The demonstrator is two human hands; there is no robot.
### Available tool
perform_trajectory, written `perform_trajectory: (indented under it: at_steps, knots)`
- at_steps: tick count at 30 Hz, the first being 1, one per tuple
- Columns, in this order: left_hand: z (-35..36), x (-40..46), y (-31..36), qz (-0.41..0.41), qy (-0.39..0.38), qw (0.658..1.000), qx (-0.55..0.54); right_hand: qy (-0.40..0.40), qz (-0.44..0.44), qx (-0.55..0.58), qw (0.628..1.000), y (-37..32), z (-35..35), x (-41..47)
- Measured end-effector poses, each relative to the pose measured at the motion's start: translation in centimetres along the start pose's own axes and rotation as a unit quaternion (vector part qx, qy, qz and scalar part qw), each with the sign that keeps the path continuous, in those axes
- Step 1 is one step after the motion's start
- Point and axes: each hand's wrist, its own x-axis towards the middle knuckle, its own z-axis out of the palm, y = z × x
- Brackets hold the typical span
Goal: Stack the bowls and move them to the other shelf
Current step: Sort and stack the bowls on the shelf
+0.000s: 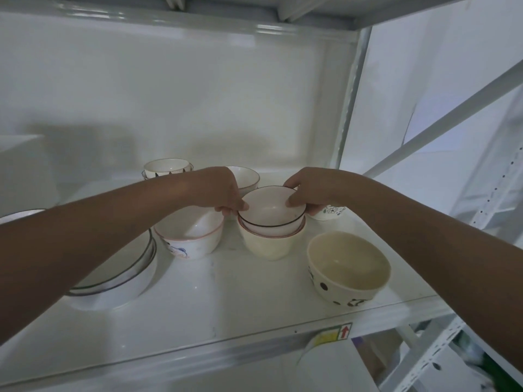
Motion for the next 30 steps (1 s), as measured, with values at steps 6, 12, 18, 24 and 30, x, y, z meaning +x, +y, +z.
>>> perform_trajectory:
  at_steps: [6, 12, 18, 24, 30]
  knots:
    - [0.2, -0.3, -0.2, -0.027, 0.01, 0.998, -0.058, 0.012, 0.01, 0.005, 1.0, 0.4, 0.2, -0.1]
    - [0.8, -0.6, -0.2, -0.072, 0.02, 0.984, -0.162, 0.01, 0.014, 0.026, 1.0, 0.4, 0.6, -0.4]
    - [0.8, -0.8, 0.4, -0.084, 0.019, 0.984, -0.153, 0.026, 0.018, 0.052, 0.998, 0.6, 0.9, -0.4]
    - [0.6, -0.9, 0.1, -0.083, 0.009, 0.986, -0.141, 0.034, 0.038, 0.084, 0.995, 1.2, -0.3, -1.3]
    - [0.3, -0.9, 0.4, -0.079, 0.008, 0.989, -0.127, -0.047, 0.109, -0.128, 0.985, 4.7, -4.1, -4.9]
